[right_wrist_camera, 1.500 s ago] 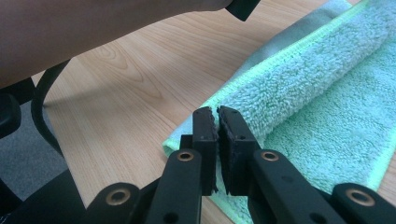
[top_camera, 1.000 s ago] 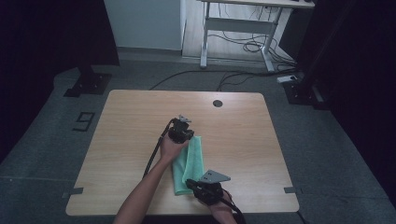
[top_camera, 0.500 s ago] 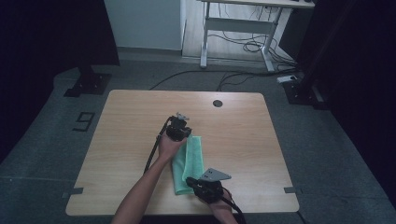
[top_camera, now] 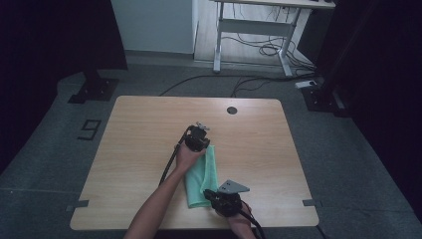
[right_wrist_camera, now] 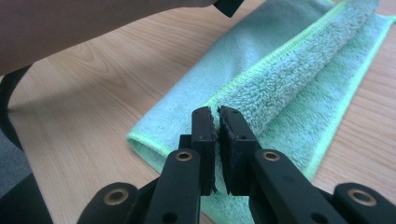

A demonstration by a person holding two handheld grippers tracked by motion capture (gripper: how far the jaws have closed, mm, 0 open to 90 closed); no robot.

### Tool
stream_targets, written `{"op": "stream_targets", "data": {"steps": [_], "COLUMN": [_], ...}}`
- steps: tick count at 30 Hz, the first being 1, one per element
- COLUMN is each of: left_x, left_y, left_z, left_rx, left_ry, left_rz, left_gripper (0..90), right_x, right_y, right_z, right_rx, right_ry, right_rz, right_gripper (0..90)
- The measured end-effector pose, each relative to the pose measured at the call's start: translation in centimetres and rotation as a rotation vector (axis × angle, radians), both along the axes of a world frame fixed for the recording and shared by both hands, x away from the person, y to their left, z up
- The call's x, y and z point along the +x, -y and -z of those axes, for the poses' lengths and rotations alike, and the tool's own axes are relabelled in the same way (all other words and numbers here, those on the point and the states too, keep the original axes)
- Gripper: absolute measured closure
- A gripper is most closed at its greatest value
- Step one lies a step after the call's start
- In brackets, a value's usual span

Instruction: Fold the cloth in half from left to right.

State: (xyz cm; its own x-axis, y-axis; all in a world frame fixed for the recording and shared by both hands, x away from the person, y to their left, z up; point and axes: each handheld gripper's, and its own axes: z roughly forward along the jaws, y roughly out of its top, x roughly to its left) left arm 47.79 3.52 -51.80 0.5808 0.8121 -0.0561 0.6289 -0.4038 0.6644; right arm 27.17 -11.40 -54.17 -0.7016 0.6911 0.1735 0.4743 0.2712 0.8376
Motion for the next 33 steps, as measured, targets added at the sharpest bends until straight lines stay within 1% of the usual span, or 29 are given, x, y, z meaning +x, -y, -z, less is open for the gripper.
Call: {"op": "stream_targets", "data": {"steps": [4, 14, 18, 20, 21, 24, 25, 26, 28, 30, 33], "left_x": [0.2, 0.2, 0.1, 0.1, 0.1, 0.1, 0.1, 0.0, -0.2, -0.4, -0.7], "left_y": [0.0, 0.1, 0.4, 0.4, 0.4, 0.2, 0.2, 0.1, 0.0, -0.1, -0.4], "left_z": [0.3, 0.5, 0.6, 0.5, 0.5, 0.3, 0.2, 0.0, -0.4, -0.9, -1.5], "left_rx": [0.006, 0.0, -0.006, -0.005, -0.007, -0.015, -0.027, -0.038, -0.054, -0.05, -0.05], "left_ry": [-0.007, -0.011, -0.008, -0.006, -0.004, 0.001, 0.005, 0.009, 0.023, 0.039, 0.051], "left_rz": [-0.003, -0.004, -0.001, 0.002, 0.001, 0.0, -0.002, 0.001, 0.004, 0.005, 0.007], "left_gripper": [83.4, 82.2, 81.0, 80.5, 79.8, 77.1, 75.2, 71.4, 65.9, 61.5, 59.0], "right_x": [-0.1, 0.0, 0.0, 0.0, -0.1, -0.4, -0.4, -0.5, -0.5, -0.5, -0.6], "right_y": [0.3, 0.2, 0.4, 0.6, 0.8, 1.3, 1.5, 1.7, 2.0, 2.3, 2.8], "right_z": [0.2, 0.3, 0.4, 0.4, 0.4, 0.3, 0.3, 0.3, 0.3, 0.4, 0.5], "right_rx": [-0.001, -0.003, -0.018, -0.023, -0.028, -0.039, -0.039, -0.042, -0.047, -0.049, -0.056], "right_ry": [-0.003, -0.005, -0.014, -0.012, -0.01, 0.001, -0.003, -0.005, -0.001, -0.009, -0.015], "right_rz": [0.007, 0.004, 0.013, 0.025, 0.035, 0.063, 0.067, 0.074, 0.087, 0.092, 0.104], "right_gripper": [84.0, 83.2, 79.8, 75.7, 72.6, 67.2, 64.7, 63.0, 62.5, 62.3, 61.5]}}
